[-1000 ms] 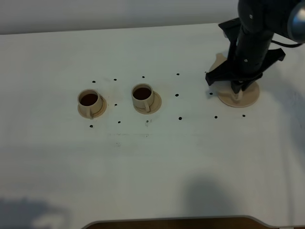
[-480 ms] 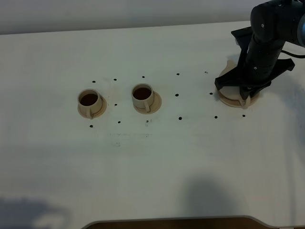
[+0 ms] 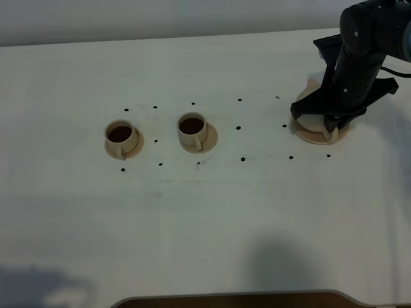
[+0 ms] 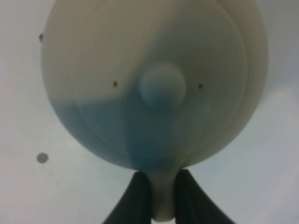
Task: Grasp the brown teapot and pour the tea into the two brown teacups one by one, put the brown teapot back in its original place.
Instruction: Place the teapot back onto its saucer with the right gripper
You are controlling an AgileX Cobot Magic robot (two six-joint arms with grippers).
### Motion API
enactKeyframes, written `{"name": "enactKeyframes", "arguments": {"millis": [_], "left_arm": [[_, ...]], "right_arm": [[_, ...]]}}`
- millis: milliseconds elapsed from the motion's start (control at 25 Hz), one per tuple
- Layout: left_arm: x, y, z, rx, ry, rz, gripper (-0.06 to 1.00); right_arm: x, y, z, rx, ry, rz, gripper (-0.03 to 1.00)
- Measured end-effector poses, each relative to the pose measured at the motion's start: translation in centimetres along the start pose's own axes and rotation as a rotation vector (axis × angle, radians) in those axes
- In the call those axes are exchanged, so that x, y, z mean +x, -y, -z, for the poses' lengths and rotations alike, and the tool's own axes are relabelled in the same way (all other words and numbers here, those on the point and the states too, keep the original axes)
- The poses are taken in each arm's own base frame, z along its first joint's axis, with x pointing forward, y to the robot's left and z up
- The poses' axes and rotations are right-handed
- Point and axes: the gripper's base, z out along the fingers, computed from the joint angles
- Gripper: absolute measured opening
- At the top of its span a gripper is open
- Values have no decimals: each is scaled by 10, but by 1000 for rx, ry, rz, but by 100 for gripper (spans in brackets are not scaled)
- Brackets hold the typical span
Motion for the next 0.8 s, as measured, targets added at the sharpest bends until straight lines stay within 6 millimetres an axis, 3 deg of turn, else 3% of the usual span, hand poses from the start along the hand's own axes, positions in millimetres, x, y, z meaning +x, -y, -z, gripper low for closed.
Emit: {"name": "enactKeyframes", "arguments": {"millis": [800], "left_arm": [[0, 0, 0, 0, 0, 0, 46]], "right_arm": [[7, 0, -10, 0, 1, -17, 12]]}}
